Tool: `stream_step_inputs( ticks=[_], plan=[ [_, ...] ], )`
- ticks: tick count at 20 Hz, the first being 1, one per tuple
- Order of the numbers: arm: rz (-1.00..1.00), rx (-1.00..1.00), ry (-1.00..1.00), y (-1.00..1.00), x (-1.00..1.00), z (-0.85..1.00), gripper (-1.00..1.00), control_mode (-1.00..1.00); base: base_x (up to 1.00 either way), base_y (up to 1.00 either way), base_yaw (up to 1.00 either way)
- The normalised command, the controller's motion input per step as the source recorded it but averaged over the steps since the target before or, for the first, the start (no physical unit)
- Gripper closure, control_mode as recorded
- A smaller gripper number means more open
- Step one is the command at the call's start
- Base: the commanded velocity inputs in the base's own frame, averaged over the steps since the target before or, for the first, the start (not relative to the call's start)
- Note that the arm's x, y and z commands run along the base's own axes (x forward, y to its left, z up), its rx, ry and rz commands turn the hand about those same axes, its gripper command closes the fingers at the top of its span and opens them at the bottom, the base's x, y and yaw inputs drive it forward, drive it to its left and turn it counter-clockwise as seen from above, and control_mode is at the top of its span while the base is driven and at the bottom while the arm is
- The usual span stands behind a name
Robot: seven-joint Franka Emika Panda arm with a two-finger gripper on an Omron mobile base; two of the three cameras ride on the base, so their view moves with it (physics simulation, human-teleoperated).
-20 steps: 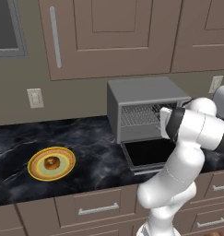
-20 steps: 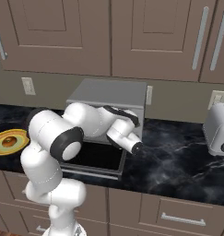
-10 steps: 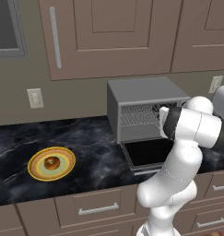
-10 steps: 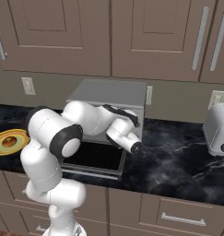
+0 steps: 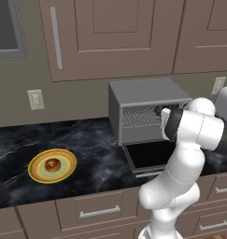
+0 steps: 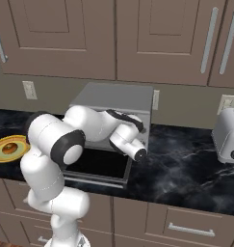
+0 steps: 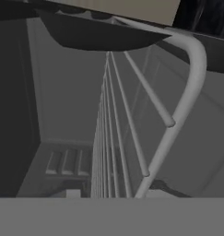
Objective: Pick up the bagel from the plate, place it on the toaster oven rack, close the door, and set the timer.
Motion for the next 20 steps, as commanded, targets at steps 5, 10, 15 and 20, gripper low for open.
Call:
stream_step_inputs(
  ticks=[5, 10, 15, 20],
  plan=[
    [-0.01, 0.0, 0.0, 0.0, 0.0, -0.2, 1.0, -1.0, 0.0, 0.0, 0.0],
    [0.0, 0.0, 0.0, -0.01, -0.12, -0.14, 1.0, -1.0, 0.0, 0.0, 0.0],
    [0.0, 0.0, 0.0, -0.1, -0.47, -0.14, 1.0, -1.0, 0.0, 0.0, 0.0],
    [0.0, 0.0, 0.07, -0.19, -0.68, -0.05, 1.0, -1.0, 0.0, 0.0, 0.0]
  ],
)
